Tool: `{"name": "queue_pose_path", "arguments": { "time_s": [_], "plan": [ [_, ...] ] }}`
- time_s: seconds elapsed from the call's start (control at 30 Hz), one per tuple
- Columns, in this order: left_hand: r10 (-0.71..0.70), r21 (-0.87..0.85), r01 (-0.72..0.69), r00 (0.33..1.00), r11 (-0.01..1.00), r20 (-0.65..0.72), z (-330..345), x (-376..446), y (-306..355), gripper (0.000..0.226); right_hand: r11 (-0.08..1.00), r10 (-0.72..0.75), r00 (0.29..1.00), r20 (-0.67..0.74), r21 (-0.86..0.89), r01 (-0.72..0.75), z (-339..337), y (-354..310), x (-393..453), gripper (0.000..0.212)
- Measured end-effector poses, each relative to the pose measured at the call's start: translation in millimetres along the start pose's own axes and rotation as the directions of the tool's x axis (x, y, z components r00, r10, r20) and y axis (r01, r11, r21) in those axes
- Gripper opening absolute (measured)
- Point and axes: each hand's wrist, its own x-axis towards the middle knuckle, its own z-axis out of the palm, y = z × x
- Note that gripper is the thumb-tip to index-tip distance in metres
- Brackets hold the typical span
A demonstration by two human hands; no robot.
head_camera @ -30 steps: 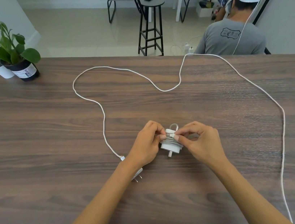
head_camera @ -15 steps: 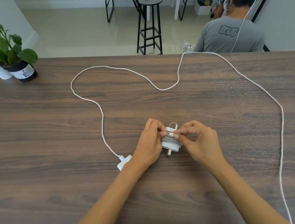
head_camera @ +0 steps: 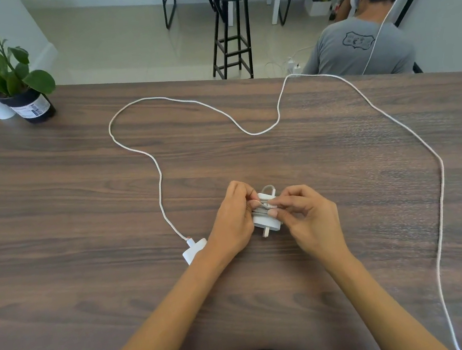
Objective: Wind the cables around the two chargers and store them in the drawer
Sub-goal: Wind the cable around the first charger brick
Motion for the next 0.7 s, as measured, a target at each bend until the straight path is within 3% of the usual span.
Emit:
{"name": "queue_pose_path", "arguments": {
  "time_s": [0.2,0.37,0.43,0.57,0.7],
  "plan": [
    [0.031,-0.056,-0.036,0.996,0.998,-0.083,-7,-3,2,0.016,1.000,0.022,1.000,-0.017,0.000,-0.022,2,0,-1,0.012],
    [-0.092,-0.217,0.065,0.989,0.974,-0.115,-6,-6,2,0.017,0.993,0.066,0.996,-0.063,0.103,-0.060,3,0,-4,0.015],
    [-0.120,-0.241,0.089,0.986,0.966,-0.115,-5,-6,2,0.017,0.997,0.042,0.997,-0.062,0.065,-0.038,2,2,-3,0.014],
    [-0.165,-0.257,0.132,0.980,0.957,-0.110,-5,-6,1,0.018,1.000,-0.020,0.999,-0.039,-0.019,0.019,0,2,0,0.015],
    [-0.123,-0.204,0.096,0.984,0.974,-0.126,-4,-6,2,0.017,0.996,0.045,0.999,0.032,0.072,-0.047,-2,1,6,0.025]
  ]
}}
